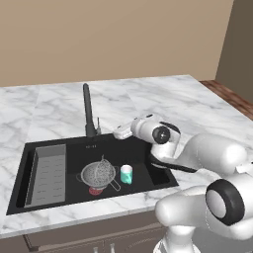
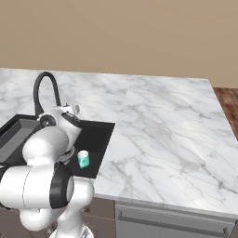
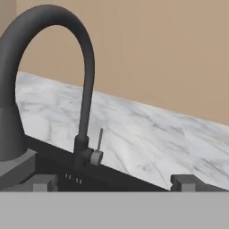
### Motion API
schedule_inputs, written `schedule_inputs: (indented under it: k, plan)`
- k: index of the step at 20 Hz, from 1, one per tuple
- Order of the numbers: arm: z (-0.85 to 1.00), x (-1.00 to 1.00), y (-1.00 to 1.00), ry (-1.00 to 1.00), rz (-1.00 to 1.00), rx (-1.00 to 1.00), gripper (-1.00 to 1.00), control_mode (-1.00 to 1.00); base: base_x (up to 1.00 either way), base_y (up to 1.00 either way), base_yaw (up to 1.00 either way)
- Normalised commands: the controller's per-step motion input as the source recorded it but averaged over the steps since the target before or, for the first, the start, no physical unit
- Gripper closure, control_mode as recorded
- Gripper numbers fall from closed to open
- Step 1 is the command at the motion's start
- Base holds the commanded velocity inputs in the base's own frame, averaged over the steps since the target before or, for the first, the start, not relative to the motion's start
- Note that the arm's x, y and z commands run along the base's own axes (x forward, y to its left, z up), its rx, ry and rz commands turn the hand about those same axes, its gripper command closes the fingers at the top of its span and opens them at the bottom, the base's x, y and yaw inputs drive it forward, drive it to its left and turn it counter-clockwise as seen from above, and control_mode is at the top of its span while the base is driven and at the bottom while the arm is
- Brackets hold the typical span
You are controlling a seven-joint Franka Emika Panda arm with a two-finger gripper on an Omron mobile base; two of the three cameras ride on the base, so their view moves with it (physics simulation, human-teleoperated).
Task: Pick the strainer and colander and place them in the sink. Then turn on the water.
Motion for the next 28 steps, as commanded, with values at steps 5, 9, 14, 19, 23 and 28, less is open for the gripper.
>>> schedule_inputs:
  k: [5, 9, 14, 19, 23, 28]
  plan:
    - [-0.21, 0.23, 0.0, -0.02, 0.06, 0.12, -1.0, -1.0, 0.0, 0.0, 0.0]
    - [-0.34, 0.11, 0.0, -0.09, 0.04, 0.01, -1.0, -1.0, 0.0, 0.0, 0.0]
    - [-0.38, 0.18, 0.0, -0.1, 0.01, 0.01, -1.0, -1.0, 0.0, 0.0, 0.0]
    - [-0.33, 0.19, 0.04, -0.05, 0.0, 0.0, -1.0, -1.0, 0.0, 0.0, 0.0]
    - [-0.26, 0.21, 0.08, -0.03, 0.0, 0.02, -1.0, -1.0, 0.0, 0.0, 0.0]
    - [-0.15, 0.21, 0.01, -0.01, 0.0, 0.03, -1.0, -1.0, 0.0, 0.0, 0.0]
